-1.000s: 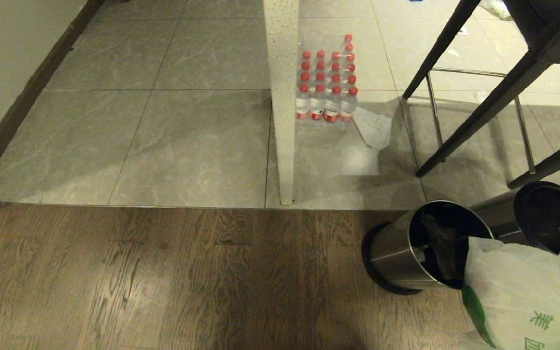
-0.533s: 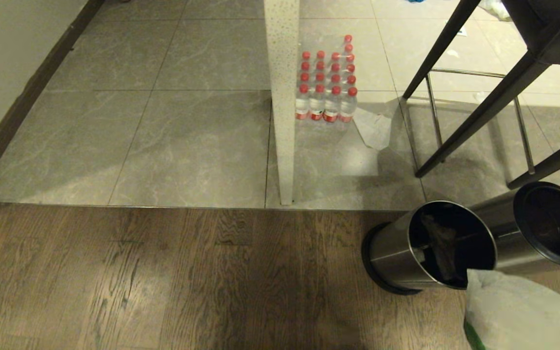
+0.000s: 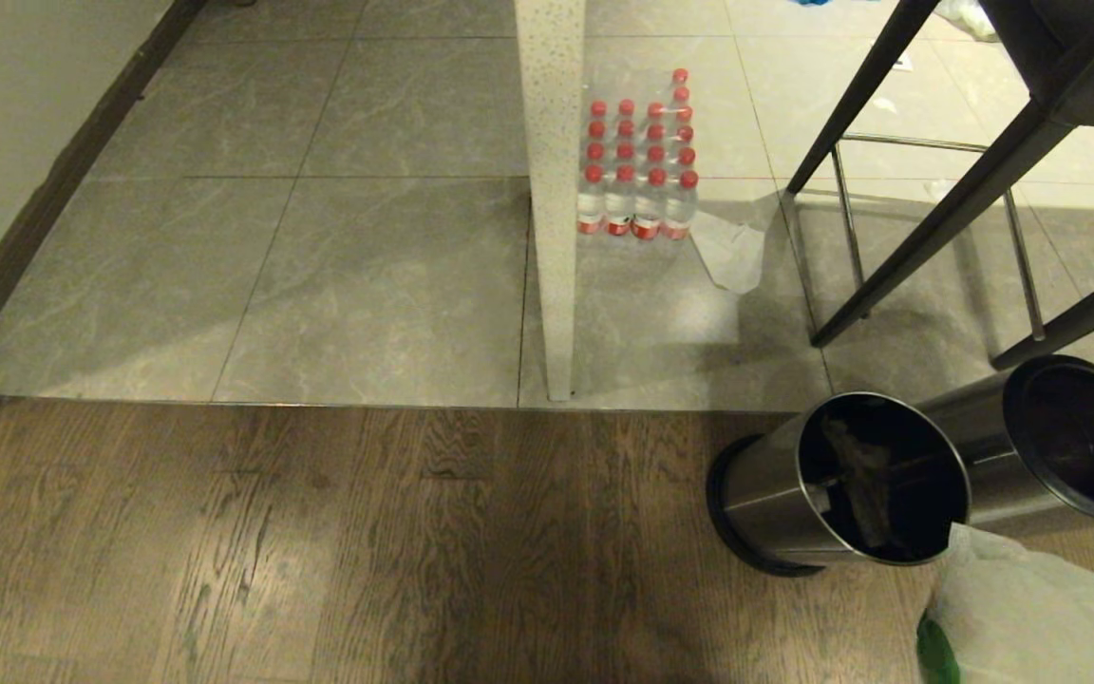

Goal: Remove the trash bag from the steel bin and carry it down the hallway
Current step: Put the trash bag at the door

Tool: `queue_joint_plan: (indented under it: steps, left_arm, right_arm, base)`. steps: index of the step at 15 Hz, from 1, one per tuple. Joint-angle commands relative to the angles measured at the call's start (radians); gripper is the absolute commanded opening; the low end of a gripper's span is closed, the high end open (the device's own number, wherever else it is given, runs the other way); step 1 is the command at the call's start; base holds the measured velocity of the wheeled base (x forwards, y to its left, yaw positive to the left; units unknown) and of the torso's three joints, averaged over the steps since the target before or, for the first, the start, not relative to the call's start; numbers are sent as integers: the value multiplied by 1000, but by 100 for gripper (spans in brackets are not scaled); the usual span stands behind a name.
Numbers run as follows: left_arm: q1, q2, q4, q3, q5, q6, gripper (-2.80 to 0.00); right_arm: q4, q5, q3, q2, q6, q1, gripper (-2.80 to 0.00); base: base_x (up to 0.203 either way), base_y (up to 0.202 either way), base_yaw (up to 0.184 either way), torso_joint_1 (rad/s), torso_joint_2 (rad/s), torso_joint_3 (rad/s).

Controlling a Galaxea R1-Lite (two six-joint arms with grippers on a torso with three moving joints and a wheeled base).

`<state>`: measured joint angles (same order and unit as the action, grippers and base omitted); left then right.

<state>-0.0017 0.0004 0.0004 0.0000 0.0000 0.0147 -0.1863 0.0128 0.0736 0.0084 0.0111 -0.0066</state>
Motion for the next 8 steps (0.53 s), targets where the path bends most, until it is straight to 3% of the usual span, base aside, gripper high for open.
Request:
queue_joint_plan:
  steps: [1,8]
  left_arm:
    - [0,0,0,0,0,1,-280]
    - [1,0,0,0,0,1,-280]
  right_arm:
    - [-1,0,2,-10,0,0,-280]
    - [-1,0,2,-10,0,0,-280]
  base:
    - [0,0,0,0,0,0]
    - [0,0,0,0,0,0]
